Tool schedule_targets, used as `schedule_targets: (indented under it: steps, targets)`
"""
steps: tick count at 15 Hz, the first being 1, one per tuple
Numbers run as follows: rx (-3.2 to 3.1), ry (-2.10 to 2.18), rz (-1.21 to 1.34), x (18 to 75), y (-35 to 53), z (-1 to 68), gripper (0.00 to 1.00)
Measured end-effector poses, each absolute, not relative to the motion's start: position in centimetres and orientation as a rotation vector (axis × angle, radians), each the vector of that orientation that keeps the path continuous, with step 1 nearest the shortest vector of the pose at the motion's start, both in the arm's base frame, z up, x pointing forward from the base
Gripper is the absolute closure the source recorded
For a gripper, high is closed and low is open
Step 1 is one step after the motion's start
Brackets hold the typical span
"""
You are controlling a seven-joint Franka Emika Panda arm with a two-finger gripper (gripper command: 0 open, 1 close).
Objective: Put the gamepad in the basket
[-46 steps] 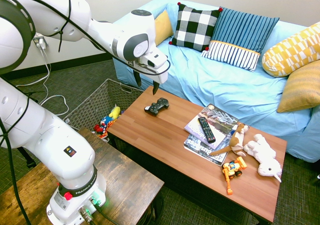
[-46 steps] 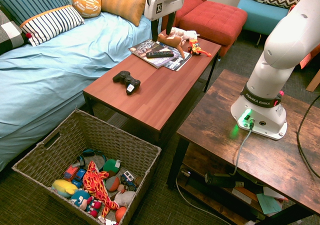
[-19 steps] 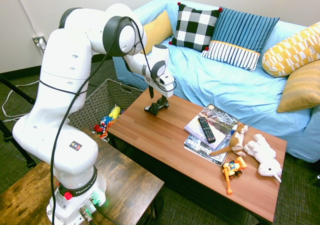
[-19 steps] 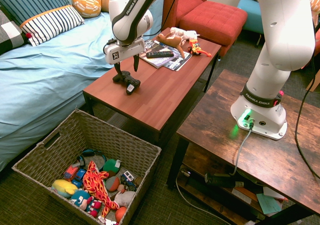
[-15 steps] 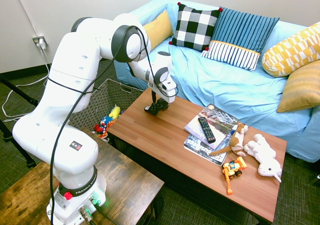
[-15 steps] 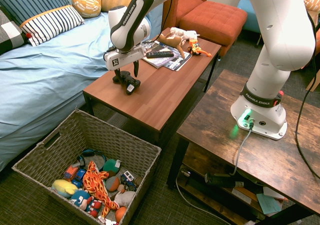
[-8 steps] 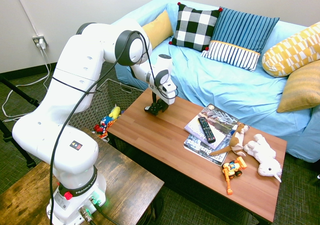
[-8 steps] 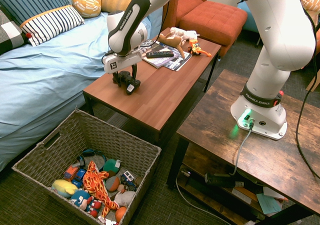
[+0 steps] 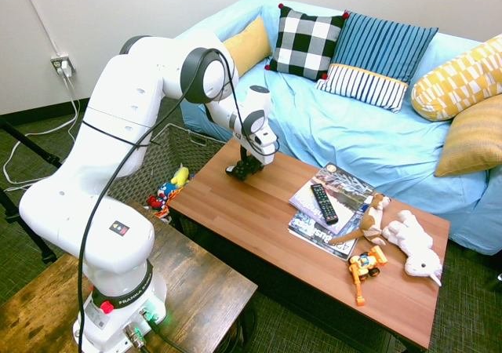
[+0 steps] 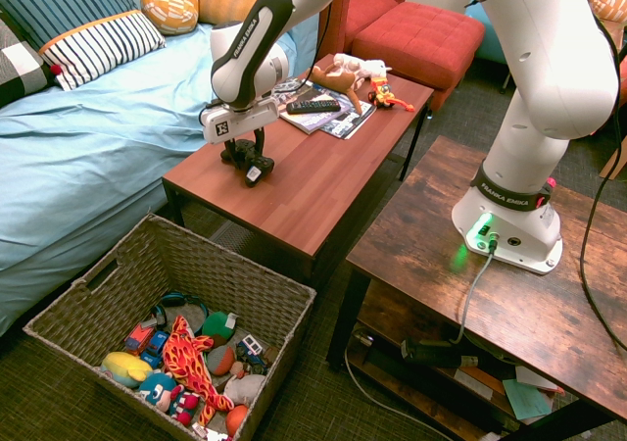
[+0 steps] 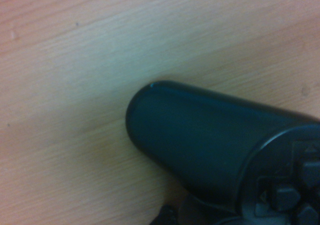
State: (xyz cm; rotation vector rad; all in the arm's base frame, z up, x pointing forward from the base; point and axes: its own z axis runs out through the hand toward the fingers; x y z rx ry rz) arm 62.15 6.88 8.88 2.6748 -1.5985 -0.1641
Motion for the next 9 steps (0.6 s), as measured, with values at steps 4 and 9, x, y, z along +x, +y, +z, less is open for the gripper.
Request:
schedule_targets:
  steps: [4,9]
  targets:
    - [2.719,-1.572,-0.184,62.2,6.6,9.1,1.00]
    - [2.757,-1.587,-0.167,62.3,5.7,12.1,1.00]
